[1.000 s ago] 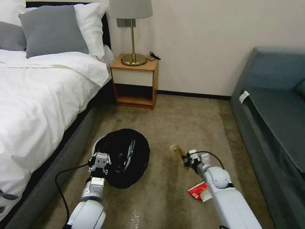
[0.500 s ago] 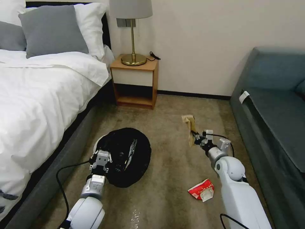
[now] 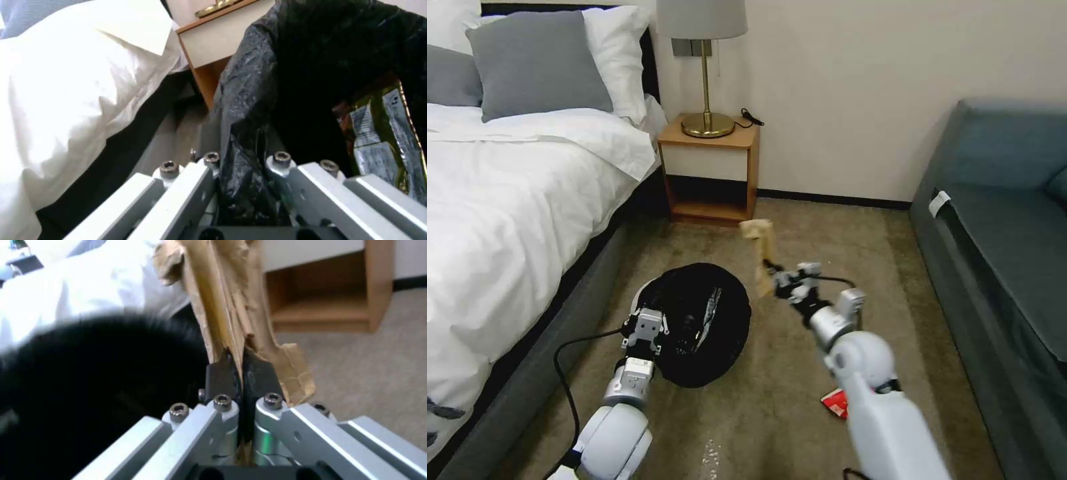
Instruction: Pick up the trash bin, then pick up the garbage on the floor and place it into the trash bin.
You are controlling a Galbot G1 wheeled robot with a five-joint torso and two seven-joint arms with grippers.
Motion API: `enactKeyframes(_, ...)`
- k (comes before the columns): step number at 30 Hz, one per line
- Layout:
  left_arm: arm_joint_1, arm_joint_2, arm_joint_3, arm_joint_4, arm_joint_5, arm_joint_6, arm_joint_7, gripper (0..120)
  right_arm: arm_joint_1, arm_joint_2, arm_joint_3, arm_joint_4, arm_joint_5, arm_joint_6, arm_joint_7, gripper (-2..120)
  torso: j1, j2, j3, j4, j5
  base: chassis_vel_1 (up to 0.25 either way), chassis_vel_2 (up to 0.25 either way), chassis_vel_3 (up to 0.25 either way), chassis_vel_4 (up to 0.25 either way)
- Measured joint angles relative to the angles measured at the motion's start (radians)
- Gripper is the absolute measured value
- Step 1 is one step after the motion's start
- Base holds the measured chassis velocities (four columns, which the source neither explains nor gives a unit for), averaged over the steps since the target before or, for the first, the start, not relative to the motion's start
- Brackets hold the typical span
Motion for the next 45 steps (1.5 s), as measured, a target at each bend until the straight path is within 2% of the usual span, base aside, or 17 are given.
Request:
enactKeyframes(18,-0.091,-0.005,0.035,0.051,-0.040,0.013,-0.007,4,-0.023,0.033,-0.074,-0.091,-0.081,0.033,-0.019,0,0.000,0.000,0.000,-0.0002,0.0000,0.000,0.000,0.000,0.000)
enactKeyframes(24,-0.102,-0.007,0.047,0.058,-0.044,0.013,-0.008,4,-0.024,0.027,-0.084,-0.104,-0.109,0.032,-0.019,0,0.000,0.000,0.000,-0.0001,0.0001,0.000,0.000,0.000,0.000)
enactKeyframes(28,-0.108,-0.010,0.063,0.058,-0.045,0.013,-0.008,4,-0.018,0.023,-0.085,-0.135,-0.146,0.030,0.018,1,0.000,0.000,0.000,-0.0002,0.0001,0.000,0.000,0.000,0.000)
enactKeyframes(29,-0.106,-0.011,0.067,0.058,-0.045,0.013,-0.008,4,-0.018,0.023,-0.082,-0.140,-0.149,0.030,0.033,6,0.000,0.000,0.000,-0.0002,0.0001,0.000,0.000,0.000,0.000)
enactKeyframes(30,-0.106,-0.011,0.067,0.058,-0.045,0.013,-0.008,4,-0.018,0.023,-0.082,-0.140,-0.149,0.030,0.033,6,0.000,0.000,0.000,-0.0002,0.0001,0.000,0.000,0.000,0.000)
enactKeyframes(32,-0.101,-0.013,0.071,0.058,-0.041,0.013,-0.008,4,-0.021,0.020,-0.078,-0.141,-0.149,0.030,0.045,16,0.000,0.000,0.000,-0.0002,0.0002,0.000,0.000,0.000,0.000)
enactKeyframes(33,-0.101,-0.013,0.071,0.058,-0.041,0.013,-0.008,4,-0.021,0.020,-0.078,-0.141,-0.149,0.030,0.045,16,0.000,0.000,0.000,-0.0002,0.0002,0.000,0.000,0.000,0.000)
enactKeyframes(36,-0.092,-0.019,0.075,0.060,-0.031,0.012,-0.008,4,-0.028,0.016,-0.069,-0.126,-0.149,0.030,0.051,33,0.000,0.000,0.000,-0.0002,0.0002,0.000,0.000,0.000,0.000)
enactKeyframes(37,-0.092,-0.019,0.075,0.060,-0.031,0.012,-0.008,4,-0.028,0.016,-0.069,-0.126,-0.149,0.030,0.051,33,0.000,0.000,0.000,-0.0002,0.0002,0.000,0.000,0.000,0.000)
enactKeyframes(39,-0.087,-0.022,0.074,0.063,-0.027,0.009,-0.008,4,-0.035,0.013,-0.065,-0.114,-0.148,0.028,0.052,42,0.000,0.000,0.000,-0.0002,0.0001,0.000,0.000,0.000,0.000)
enactKeyframes(40,-0.087,-0.022,0.074,0.063,-0.027,0.009,-0.008,4,-0.035,0.013,-0.065,-0.114,-0.148,0.028,0.052,42,0.000,0.000,0.000,-0.0002,0.0001,0.000,0.000,0.000,0.000)
enactKeyframes(43,-0.078,-0.024,0.066,0.067,-0.026,0.002,-0.008,4,-0.049,0.008,-0.061,-0.096,-0.148,0.025,0.052,58,0.000,0.000,0.000,-0.0002,0.0002,0.000,0.000,0.000,0.000)
enactKeyframes(45,-0.074,-0.024,0.063,0.068,-0.026,0.001,-0.007,4,-0.051,0.007,-0.059,-0.092,-0.148,0.024,0.052,61,0.000,0.000,0.000,-0.0002,0.0002,0.000,0.000,0.000,0.000)
